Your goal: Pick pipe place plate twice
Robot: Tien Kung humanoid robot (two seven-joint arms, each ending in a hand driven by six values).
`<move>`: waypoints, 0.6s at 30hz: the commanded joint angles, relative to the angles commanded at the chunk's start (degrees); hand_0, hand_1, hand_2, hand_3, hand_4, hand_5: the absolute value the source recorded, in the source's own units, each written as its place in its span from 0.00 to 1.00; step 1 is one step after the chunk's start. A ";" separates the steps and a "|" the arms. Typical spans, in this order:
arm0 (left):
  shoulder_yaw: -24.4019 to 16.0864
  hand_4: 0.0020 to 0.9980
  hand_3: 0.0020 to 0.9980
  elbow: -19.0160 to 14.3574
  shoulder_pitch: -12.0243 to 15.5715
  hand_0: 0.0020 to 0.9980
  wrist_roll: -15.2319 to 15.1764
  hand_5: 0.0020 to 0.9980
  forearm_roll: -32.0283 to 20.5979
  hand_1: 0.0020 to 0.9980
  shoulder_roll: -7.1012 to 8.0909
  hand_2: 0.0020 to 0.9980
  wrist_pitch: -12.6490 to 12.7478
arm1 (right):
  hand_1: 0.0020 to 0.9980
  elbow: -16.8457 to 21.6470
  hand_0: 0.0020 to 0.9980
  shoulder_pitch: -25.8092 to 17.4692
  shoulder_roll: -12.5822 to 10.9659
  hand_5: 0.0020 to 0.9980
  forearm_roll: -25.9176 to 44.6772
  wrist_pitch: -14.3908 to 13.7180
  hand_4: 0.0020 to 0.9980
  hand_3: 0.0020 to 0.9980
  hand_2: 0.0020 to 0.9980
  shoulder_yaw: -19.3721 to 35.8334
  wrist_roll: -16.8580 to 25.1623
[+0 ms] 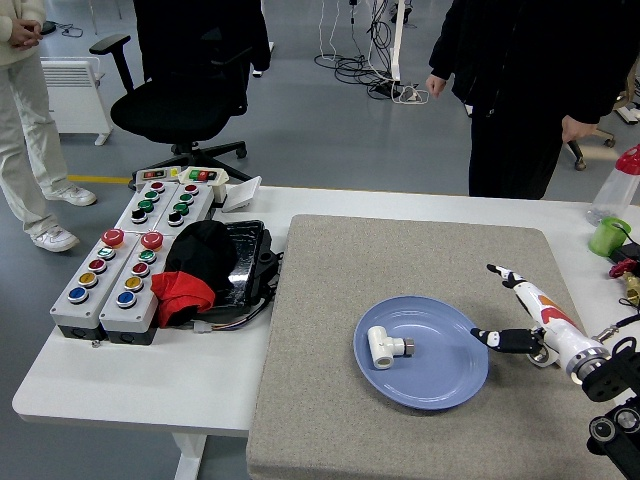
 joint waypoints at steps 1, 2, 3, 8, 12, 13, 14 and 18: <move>-0.05 0.41 0.57 0.01 -0.01 0.66 -0.01 1.00 0.07 0.62 -0.01 0.63 0.01 | 0.91 -0.12 0.99 -0.45 -0.28 0.35 -0.07 0.10 0.84 0.97 0.98 0.69 -0.08; -0.11 0.41 0.57 0.02 -0.02 0.66 -0.04 1.00 0.22 0.62 -0.02 0.63 -0.01 | 0.91 -0.20 0.99 -0.99 -0.65 0.35 -0.12 0.23 0.84 0.97 0.98 1.35 -0.13; -0.13 0.41 0.57 0.02 -0.03 0.66 -0.04 1.00 0.27 0.62 -0.03 0.63 -0.02 | 0.90 -0.22 0.97 -1.18 -0.78 0.36 -0.14 0.27 0.84 0.96 0.96 1.58 -0.14; -0.50 0.41 0.57 0.10 0.13 0.66 -0.13 1.00 0.75 0.62 -0.14 0.63 0.00 | 0.90 -0.87 0.97 -2.90 -1.76 0.36 -0.10 0.70 0.84 0.96 0.96 3.45 -0.44; -0.54 0.41 0.57 0.11 0.36 0.66 -0.15 1.00 0.86 0.62 -0.22 0.63 -0.01 | 0.85 -1.48 0.90 -3.67 -2.07 0.35 0.28 1.29 0.83 0.92 0.94 3.58 -0.97; -0.55 0.41 0.57 0.11 0.42 0.66 -0.15 1.00 0.86 0.62 -0.24 0.63 -0.01 | 0.85 -1.62 0.90 -3.81 -2.09 0.35 0.26 1.36 0.83 0.92 0.94 3.48 -1.16; -0.55 0.41 0.57 0.11 0.45 0.66 -0.15 1.00 0.87 0.62 -0.25 0.63 0.00 | 0.85 -1.68 0.90 -3.87 -2.09 0.35 0.25 1.39 0.83 0.92 0.94 3.43 -1.24; -0.62 0.41 0.57 0.10 0.65 0.66 -0.14 1.00 1.06 0.62 -0.36 0.63 -0.05 | 0.75 -2.36 0.72 -4.12 -1.89 0.33 0.37 1.83 0.80 0.87 0.84 3.00 -1.88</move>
